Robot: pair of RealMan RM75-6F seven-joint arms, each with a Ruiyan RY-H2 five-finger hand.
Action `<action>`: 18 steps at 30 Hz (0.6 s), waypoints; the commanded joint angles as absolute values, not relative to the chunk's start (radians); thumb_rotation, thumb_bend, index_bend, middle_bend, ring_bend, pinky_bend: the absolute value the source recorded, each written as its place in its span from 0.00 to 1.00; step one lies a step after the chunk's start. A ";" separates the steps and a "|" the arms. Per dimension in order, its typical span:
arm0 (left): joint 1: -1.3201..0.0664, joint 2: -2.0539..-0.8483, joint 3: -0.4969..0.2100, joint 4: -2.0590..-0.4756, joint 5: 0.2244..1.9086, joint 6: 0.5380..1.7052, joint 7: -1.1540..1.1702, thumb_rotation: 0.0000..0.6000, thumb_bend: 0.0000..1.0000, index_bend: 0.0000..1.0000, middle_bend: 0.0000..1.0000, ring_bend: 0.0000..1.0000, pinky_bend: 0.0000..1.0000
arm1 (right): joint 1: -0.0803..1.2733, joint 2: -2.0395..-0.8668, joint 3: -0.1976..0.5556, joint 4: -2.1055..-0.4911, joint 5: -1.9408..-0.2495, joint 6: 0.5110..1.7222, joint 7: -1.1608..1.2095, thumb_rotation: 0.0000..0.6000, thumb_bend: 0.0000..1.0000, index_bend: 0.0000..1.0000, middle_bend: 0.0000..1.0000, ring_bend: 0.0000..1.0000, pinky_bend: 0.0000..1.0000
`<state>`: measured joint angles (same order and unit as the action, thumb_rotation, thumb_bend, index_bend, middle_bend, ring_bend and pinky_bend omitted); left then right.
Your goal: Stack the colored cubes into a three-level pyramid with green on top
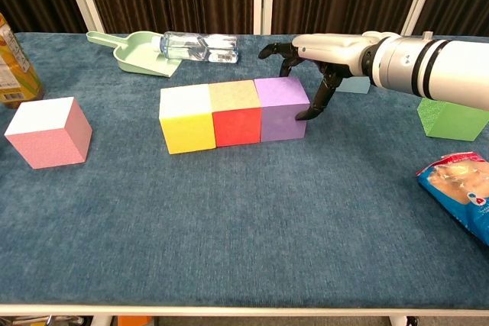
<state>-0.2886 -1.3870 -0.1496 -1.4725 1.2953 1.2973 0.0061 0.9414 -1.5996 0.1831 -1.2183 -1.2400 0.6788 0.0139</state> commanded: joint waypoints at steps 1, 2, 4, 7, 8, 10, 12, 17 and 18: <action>-0.288 -1.387 -0.149 -1.472 1.295 1.298 0.006 1.00 0.00 0.13 0.08 0.02 0.14 | 0.942 -1.601 0.183 -1.217 -1.244 0.679 0.020 1.00 0.31 0.00 0.50 0.04 0.00; -0.288 -1.387 -0.149 -1.472 1.295 1.298 0.005 1.00 0.00 0.14 0.08 0.02 0.14 | 0.942 -1.601 0.183 -1.217 -1.245 0.679 0.023 1.00 0.31 0.00 0.50 0.03 0.00; -0.287 -1.387 -0.149 -1.472 1.295 1.297 0.003 1.00 0.00 0.14 0.08 0.02 0.14 | 0.943 -1.601 0.184 -1.218 -1.247 0.678 0.030 1.00 0.31 0.00 0.50 0.04 0.00; -0.287 -1.387 -0.149 -1.471 1.294 1.297 0.002 1.00 0.00 0.14 0.08 0.02 0.14 | 0.942 -1.601 0.186 -1.218 -1.251 0.679 0.042 1.00 0.31 0.00 0.50 0.03 0.00; -0.287 -1.387 -0.149 -1.471 1.294 1.297 0.002 1.00 0.00 0.14 0.08 0.02 0.14 | 0.942 -1.602 0.185 -1.217 -1.253 0.680 0.045 1.00 0.30 0.00 0.50 0.03 0.00; -0.287 -1.387 -0.149 -1.470 1.294 1.297 0.001 1.00 0.00 0.14 0.08 0.02 0.14 | 0.942 -1.603 0.184 -1.216 -1.254 0.679 0.049 1.00 0.30 0.00 0.50 0.03 0.00; -0.286 -1.387 -0.148 -1.470 1.295 1.296 0.000 1.00 0.00 0.14 0.08 0.02 0.14 | 0.944 -1.601 0.183 -1.217 -1.255 0.671 0.054 1.00 0.29 0.00 0.48 0.03 0.00; -0.285 -1.388 -0.147 -1.468 1.294 1.296 -0.001 1.00 0.00 0.14 0.08 0.02 0.14 | 0.948 -1.598 0.176 -1.219 -1.262 0.660 0.058 1.00 0.16 0.00 0.38 0.03 0.00; -0.285 -1.388 -0.147 -1.468 1.294 1.295 -0.001 1.00 0.00 0.14 0.08 0.02 0.14 | 0.948 -1.597 0.175 -1.219 -1.264 0.659 0.060 1.00 0.14 0.00 0.36 0.03 0.00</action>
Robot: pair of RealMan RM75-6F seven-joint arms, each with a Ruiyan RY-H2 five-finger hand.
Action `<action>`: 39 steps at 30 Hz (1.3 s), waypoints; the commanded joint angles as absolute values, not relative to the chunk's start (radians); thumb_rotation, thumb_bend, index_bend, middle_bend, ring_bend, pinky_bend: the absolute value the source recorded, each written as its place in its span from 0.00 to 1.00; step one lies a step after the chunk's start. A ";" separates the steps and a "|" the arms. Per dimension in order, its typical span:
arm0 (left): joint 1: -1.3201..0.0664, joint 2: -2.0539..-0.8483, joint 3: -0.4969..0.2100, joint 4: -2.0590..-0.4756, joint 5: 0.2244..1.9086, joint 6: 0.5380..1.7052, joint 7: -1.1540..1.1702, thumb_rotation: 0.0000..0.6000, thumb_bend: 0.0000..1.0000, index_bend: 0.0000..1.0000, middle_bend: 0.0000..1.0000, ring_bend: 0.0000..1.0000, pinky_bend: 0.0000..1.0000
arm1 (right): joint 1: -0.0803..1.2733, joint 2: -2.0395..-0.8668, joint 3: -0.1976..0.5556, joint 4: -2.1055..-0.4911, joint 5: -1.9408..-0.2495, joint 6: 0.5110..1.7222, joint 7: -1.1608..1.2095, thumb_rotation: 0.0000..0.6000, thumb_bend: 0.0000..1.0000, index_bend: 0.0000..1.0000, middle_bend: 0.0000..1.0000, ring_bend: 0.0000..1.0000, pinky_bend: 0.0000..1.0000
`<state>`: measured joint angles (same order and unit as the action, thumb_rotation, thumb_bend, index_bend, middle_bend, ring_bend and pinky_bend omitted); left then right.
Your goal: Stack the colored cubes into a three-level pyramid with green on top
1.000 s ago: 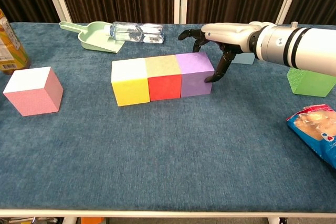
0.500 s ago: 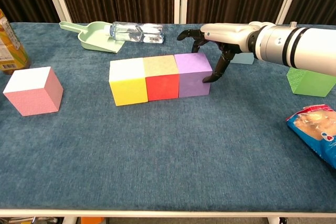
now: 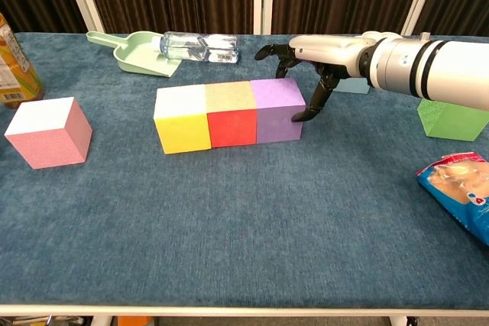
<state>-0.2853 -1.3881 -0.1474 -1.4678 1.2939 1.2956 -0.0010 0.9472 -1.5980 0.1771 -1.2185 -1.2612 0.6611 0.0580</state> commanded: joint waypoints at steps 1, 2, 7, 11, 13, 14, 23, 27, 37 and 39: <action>-0.285 -1.388 -0.147 -1.467 1.294 1.296 -0.001 1.00 0.00 0.14 0.08 0.02 0.14 | 0.948 -1.597 0.174 -1.220 -1.266 0.658 0.063 1.00 0.11 0.00 0.33 0.02 0.00; -0.285 -1.389 -0.147 -1.467 1.294 1.296 -0.001 1.00 0.00 0.14 0.08 0.02 0.14 | 0.948 -1.596 0.173 -1.222 -1.268 0.656 0.067 1.00 0.09 0.00 0.30 0.01 0.00; -0.286 -1.388 -0.146 -1.468 1.296 1.293 -0.003 1.00 0.00 0.14 0.08 0.02 0.14 | 0.952 -1.583 0.172 -1.239 -1.272 0.635 0.098 1.00 0.04 0.00 0.15 0.00 0.00; -0.285 -1.387 -0.147 -1.469 1.298 1.295 -0.005 1.00 0.00 0.13 0.08 0.02 0.14 | 0.949 -1.576 0.170 -1.247 -1.281 0.639 0.108 1.00 0.01 0.00 0.09 0.00 0.00; -0.285 -1.388 -0.147 -1.471 1.299 1.297 -0.006 1.00 0.00 0.14 0.08 0.02 0.14 | 0.947 -1.572 0.170 -1.251 -1.285 0.645 0.112 1.00 0.00 0.00 0.08 0.00 0.00; -0.285 -1.388 -0.147 -1.472 1.300 1.299 -0.007 1.00 0.00 0.14 0.08 0.02 0.14 | 0.946 -1.569 0.170 -1.255 -1.286 0.649 0.114 1.00 0.00 0.00 0.08 0.00 0.00; -0.296 -1.383 -0.144 -1.540 1.321 1.293 -0.002 1.00 0.00 0.14 0.08 0.02 0.14 | 0.915 -1.490 0.191 -1.333 -1.304 0.720 0.135 1.00 0.00 0.00 0.07 0.00 0.00; -0.310 -1.391 -0.144 -1.567 1.318 1.276 0.023 1.00 0.00 0.14 0.08 0.02 0.14 | 0.889 -1.431 0.198 -1.380 -1.309 0.757 0.147 1.00 0.00 0.00 0.07 0.00 0.00; -0.351 -1.440 -0.150 -1.618 1.287 1.240 0.115 1.00 0.00 0.14 0.09 0.02 0.14 | 0.776 -1.277 0.197 -1.487 -1.340 0.907 0.210 1.00 0.00 0.00 0.08 0.00 0.00; -0.356 -1.450 -0.148 -1.624 1.282 1.234 0.130 1.00 0.00 0.14 0.09 0.02 0.14 | 0.752 -1.248 0.202 -1.502 -1.351 0.942 0.244 1.00 0.00 0.00 0.08 0.00 0.00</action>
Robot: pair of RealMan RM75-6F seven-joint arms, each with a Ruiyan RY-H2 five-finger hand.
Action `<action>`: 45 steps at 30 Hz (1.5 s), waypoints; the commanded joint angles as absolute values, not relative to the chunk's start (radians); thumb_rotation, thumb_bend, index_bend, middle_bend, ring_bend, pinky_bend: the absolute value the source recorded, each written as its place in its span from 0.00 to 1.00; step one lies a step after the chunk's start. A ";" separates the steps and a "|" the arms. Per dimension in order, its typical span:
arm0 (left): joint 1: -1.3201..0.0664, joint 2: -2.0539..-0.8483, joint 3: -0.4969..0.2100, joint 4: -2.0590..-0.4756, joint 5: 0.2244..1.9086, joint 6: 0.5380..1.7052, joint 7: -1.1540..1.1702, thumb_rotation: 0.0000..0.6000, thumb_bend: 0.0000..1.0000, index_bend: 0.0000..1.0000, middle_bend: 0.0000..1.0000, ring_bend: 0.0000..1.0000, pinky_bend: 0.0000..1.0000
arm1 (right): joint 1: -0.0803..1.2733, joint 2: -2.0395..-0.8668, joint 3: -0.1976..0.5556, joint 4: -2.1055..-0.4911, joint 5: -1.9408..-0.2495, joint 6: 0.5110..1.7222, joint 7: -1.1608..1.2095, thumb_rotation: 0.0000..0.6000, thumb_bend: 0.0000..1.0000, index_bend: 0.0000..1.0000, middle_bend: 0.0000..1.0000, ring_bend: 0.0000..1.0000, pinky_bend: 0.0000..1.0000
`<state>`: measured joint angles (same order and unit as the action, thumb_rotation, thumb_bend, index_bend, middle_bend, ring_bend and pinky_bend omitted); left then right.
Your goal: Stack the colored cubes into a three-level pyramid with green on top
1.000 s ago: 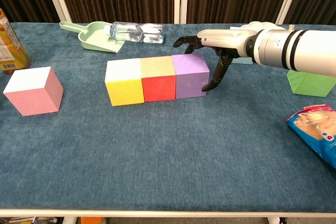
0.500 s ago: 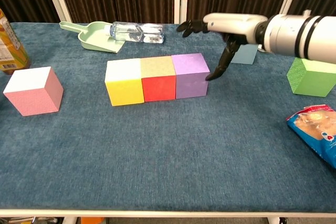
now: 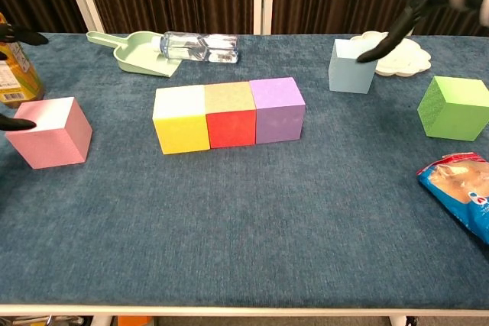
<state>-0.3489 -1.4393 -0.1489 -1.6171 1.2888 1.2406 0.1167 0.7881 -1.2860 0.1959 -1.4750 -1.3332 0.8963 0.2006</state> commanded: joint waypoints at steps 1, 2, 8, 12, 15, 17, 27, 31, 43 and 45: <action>-0.358 -1.454 -0.147 -1.626 1.280 1.232 0.136 1.00 0.00 0.14 0.09 0.02 0.14 | 0.742 -1.237 0.203 -1.505 -1.355 0.956 0.258 1.00 0.00 0.00 0.08 0.00 0.00; -0.360 -1.459 -0.146 -1.628 1.280 1.231 0.141 1.00 0.00 0.14 0.09 0.02 0.14 | 0.733 -1.226 0.204 -1.508 -1.359 0.969 0.270 1.00 0.00 0.00 0.08 0.00 0.00; -0.379 -1.491 -0.147 -1.604 1.258 1.214 0.183 1.00 0.00 0.14 0.09 0.02 0.14 | 0.681 -1.169 0.200 -1.525 -1.384 1.017 0.374 1.00 0.00 0.00 0.08 0.00 0.00; -0.379 -1.496 -0.146 -1.590 1.241 1.216 0.202 1.00 0.00 0.14 0.09 0.02 0.14 | 0.662 -1.152 0.195 -1.522 -1.410 1.041 0.412 1.00 0.00 0.00 0.08 0.00 0.00; -0.369 -1.491 -0.138 -1.587 1.233 1.224 0.208 1.00 0.00 0.14 0.10 0.02 0.14 | 0.656 -1.148 0.194 -1.519 -1.416 1.046 0.426 1.00 0.00 0.00 0.08 0.00 0.00; -0.360 -1.484 -0.130 -1.585 1.225 1.228 0.210 1.00 0.00 0.13 0.10 0.02 0.14 | 0.655 -1.150 0.194 -1.514 -1.417 1.047 0.432 1.00 0.00 0.00 0.08 0.00 0.00; -0.345 -1.505 -0.126 -1.537 1.243 1.240 0.132 1.00 0.00 0.14 0.24 0.02 0.14 | 0.658 -1.170 0.195 -1.502 -1.416 1.028 0.479 1.00 0.00 0.00 0.08 0.00 0.00; -0.360 -1.539 -0.130 -1.495 1.243 1.210 0.100 1.00 0.00 0.14 0.26 0.02 0.14 | 0.655 -1.175 0.192 -1.492 -1.412 1.022 0.481 1.00 0.00 0.00 0.08 0.00 0.00; -0.370 -1.562 -0.161 -1.469 1.243 1.243 0.129 1.00 0.11 0.20 0.43 0.12 0.18 | 0.634 -1.166 0.194 -1.470 -1.400 1.030 0.502 1.00 0.00 0.00 0.08 0.00 0.00; -0.371 -1.540 -0.166 -1.500 1.243 1.244 0.137 1.00 0.12 0.21 0.46 0.14 0.19 | 0.632 -1.164 0.194 -1.469 -1.403 1.031 0.506 1.00 0.00 0.00 0.08 0.00 0.00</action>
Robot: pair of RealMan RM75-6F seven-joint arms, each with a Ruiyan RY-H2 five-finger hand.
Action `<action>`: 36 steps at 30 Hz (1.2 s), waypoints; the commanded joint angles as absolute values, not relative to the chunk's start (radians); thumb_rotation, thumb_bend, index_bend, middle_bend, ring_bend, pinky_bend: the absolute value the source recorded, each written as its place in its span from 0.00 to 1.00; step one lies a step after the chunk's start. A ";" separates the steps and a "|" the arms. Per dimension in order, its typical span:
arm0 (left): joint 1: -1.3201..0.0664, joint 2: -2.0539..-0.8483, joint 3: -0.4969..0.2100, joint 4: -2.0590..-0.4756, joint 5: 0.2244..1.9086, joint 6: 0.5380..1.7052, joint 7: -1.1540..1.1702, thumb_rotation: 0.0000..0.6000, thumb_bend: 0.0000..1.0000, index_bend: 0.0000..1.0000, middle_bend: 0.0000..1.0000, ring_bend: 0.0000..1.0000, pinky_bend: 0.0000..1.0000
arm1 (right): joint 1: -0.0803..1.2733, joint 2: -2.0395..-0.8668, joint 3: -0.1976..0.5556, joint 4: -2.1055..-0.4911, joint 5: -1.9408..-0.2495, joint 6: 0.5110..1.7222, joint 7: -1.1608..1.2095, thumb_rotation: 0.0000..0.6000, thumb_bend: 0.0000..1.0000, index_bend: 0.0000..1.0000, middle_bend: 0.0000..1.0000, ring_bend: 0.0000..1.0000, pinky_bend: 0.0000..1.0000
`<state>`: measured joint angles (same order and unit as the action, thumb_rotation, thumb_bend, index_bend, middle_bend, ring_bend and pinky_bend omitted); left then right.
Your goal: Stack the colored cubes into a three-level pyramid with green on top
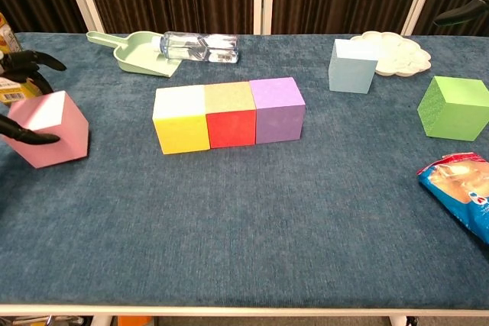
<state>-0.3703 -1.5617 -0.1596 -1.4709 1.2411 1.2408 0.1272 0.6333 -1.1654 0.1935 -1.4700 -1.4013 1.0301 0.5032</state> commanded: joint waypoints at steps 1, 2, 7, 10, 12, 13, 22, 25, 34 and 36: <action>-0.372 -1.526 -0.169 -1.521 1.241 1.241 0.136 1.00 0.12 0.21 0.47 0.15 0.20 | 0.631 -1.163 0.194 -1.469 -1.404 1.031 0.507 1.00 0.00 0.00 0.08 0.00 0.00; -0.375 -1.511 -0.172 -1.544 1.241 1.236 0.137 1.00 0.13 0.21 0.48 0.15 0.20 | 0.631 -1.162 0.194 -1.469 -1.405 1.032 0.509 1.00 0.00 0.00 0.08 0.00 0.00; -0.413 -1.424 -0.207 -1.710 1.238 1.205 0.197 1.00 0.12 0.21 0.48 0.15 0.20 | 0.629 -1.152 0.202 -1.479 -1.405 1.038 0.506 1.00 0.00 0.00 0.08 0.00 0.00; -0.454 -1.374 -0.248 -1.819 1.195 1.169 0.256 1.00 0.12 0.20 0.48 0.15 0.20 | 0.625 -1.143 0.210 -1.490 -1.406 1.052 0.501 1.00 0.00 0.00 0.08 0.00 0.00; -0.489 -1.350 -0.281 -1.878 1.144 1.149 0.321 1.00 0.12 0.20 0.48 0.15 0.20 | 0.620 -1.137 0.215 -1.497 -1.404 1.065 0.495 1.00 0.00 0.00 0.08 0.00 0.00; -0.507 -1.344 -0.295 -1.899 1.117 1.141 0.349 1.00 0.12 0.20 0.48 0.15 0.20 | 0.616 -1.135 0.216 -1.500 -1.403 1.071 0.494 1.00 0.00 0.00 0.08 0.00 0.00; -0.712 -1.435 -0.405 -1.939 0.800 1.138 0.577 1.00 0.12 0.19 0.48 0.15 0.20 | 0.570 -1.113 0.215 -1.490 -1.390 1.109 0.534 1.00 0.00 0.00 0.09 0.00 0.00; -0.774 -1.486 -0.414 -1.931 0.714 1.177 0.653 1.00 0.12 0.19 0.48 0.15 0.20 | 0.555 -1.109 0.211 -1.473 -1.390 1.117 0.553 1.00 0.00 0.00 0.09 0.00 0.00; -0.888 -1.589 -0.422 -1.905 0.591 1.305 0.788 1.00 0.12 0.19 0.49 0.16 0.20 | 0.534 -1.112 0.205 -1.424 -1.404 1.129 0.608 1.00 0.00 0.00 0.09 0.00 0.00; -0.903 -1.606 -0.424 -1.904 0.564 1.331 0.805 1.00 0.12 0.19 0.49 0.16 0.20 | 0.533 -1.117 0.203 -1.411 -1.407 1.129 0.611 1.00 0.00 0.00 0.09 0.00 0.00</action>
<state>-0.8889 -1.5909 -0.4214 -1.9081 0.5838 1.3136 0.7923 0.5343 -1.1139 0.2042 -1.4165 -1.4049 1.1284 0.6088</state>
